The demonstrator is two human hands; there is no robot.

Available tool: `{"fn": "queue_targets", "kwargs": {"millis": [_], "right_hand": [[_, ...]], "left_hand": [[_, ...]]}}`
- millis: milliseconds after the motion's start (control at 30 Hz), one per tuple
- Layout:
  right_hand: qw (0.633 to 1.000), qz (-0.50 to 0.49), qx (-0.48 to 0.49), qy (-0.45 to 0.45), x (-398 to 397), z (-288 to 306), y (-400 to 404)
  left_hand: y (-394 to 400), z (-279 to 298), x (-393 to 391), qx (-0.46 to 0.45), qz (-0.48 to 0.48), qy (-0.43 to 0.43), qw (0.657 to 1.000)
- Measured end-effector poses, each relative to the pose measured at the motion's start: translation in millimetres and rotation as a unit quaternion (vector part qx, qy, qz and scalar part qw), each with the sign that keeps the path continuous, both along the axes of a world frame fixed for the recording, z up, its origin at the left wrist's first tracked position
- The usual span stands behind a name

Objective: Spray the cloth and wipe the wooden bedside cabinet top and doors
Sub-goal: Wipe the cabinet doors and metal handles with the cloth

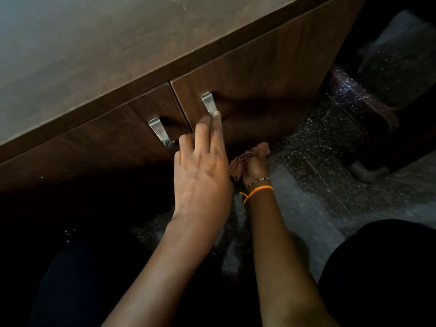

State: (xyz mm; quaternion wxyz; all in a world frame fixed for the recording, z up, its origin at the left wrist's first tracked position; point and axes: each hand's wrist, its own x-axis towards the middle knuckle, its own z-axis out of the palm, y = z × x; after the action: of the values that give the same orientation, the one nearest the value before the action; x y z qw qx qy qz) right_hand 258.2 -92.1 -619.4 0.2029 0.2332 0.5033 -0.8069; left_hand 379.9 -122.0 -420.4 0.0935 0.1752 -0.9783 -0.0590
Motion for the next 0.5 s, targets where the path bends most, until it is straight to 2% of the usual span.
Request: {"fn": "queue_targets", "kwargs": {"millis": [100, 167, 233, 333, 433, 500], "right_hand": [[0.993, -0.093, -0.047, 0.058, -11, 41, 6], [0.975, -0.148, -0.06, 0.155, -14, 87, 11], [0.935, -0.185, -0.001, 0.304, -7, 130, 6], [0.859, -0.131, 0.124, 0.479, 13, 164, -4], [0.812, -0.074, 0.229, 0.532, 27, 158, -6], [0.801, -0.102, 0.258, 0.531, 23, 158, -7]], "left_hand": [[2, 0, 1, -0.01, 0.007, -0.012, 1.0], [2, 0, 0, -0.02, 0.007, -0.011, 1.0], [1, 1, 0, -0.028, 0.006, -0.013, 1.0], [-1, 2, 0, -0.046, 0.007, -0.024, 0.999], [2, 4, 0, -0.041, 0.009, -0.029, 0.999], [3, 4, 0, -0.046, 0.011, -0.037, 0.998]]}}
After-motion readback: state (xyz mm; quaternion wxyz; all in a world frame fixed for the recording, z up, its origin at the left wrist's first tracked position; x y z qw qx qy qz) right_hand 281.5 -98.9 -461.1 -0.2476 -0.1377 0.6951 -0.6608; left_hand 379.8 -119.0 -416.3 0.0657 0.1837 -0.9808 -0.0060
